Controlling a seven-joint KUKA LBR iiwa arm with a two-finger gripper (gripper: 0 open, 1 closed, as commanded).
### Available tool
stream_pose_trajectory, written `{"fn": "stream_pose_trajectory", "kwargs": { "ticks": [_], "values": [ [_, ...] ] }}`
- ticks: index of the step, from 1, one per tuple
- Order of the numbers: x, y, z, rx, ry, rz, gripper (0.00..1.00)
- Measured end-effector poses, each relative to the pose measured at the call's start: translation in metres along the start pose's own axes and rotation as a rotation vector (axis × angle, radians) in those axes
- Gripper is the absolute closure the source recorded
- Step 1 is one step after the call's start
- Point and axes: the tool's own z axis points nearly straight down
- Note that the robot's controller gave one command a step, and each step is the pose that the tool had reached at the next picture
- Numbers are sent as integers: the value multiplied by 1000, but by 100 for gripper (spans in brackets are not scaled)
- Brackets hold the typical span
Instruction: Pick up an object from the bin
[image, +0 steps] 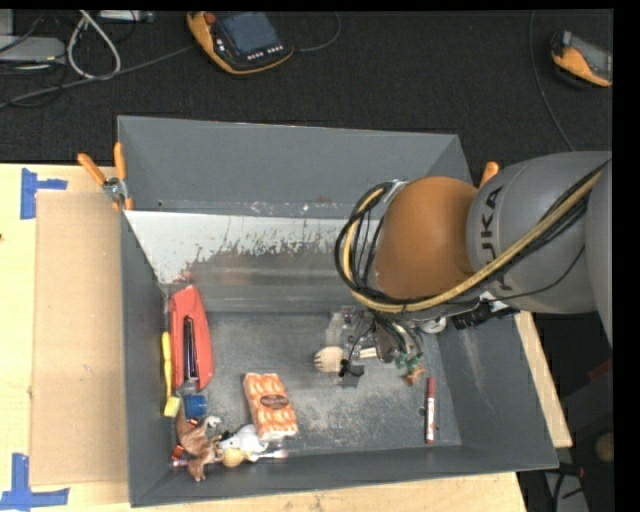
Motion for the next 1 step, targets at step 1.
{"fn": "stream_pose_trajectory", "kwargs": {
  "ticks": [1],
  "values": [
    [1,0,-37,0,3,0,100]
  ]
}}
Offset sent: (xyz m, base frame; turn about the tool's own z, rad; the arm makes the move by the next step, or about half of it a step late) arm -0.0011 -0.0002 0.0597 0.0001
